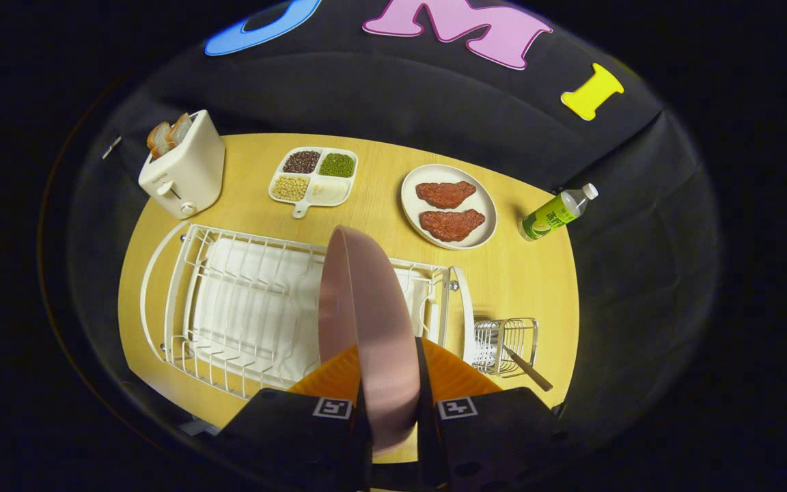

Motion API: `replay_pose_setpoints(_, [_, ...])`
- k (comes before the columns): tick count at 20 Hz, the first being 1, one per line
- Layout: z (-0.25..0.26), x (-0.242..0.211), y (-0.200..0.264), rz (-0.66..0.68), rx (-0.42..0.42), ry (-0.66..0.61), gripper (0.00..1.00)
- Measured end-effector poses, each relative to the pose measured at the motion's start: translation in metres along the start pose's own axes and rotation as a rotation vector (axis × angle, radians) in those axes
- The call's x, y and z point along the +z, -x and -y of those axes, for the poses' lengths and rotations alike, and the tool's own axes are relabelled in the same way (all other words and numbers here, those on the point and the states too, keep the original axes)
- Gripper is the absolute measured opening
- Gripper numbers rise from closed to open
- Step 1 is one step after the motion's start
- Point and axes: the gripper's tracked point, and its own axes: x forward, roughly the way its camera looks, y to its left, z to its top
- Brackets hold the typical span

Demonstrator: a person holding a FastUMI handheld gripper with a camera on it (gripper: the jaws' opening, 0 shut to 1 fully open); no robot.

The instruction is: Take the plate from the dish rack, then take the spoon from the basket and place it into the plate.

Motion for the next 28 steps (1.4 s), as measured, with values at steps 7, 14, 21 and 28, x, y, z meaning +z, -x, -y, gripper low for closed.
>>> replay_pose_setpoints(7, [0.01,-0.017,0.029,0.041,0.174,-0.161,0.31])
replay_pose_setpoints(14, [0.021,-0.077,0.065,0.028,0.35,-0.279,0.3])
replay_pose_setpoints(21, [0.025,-0.172,0.074,-0.017,0.419,-0.314,0.3])
replay_pose_setpoints(28, [0.003,-0.252,0.042,-0.147,0.457,-0.376,0.3])
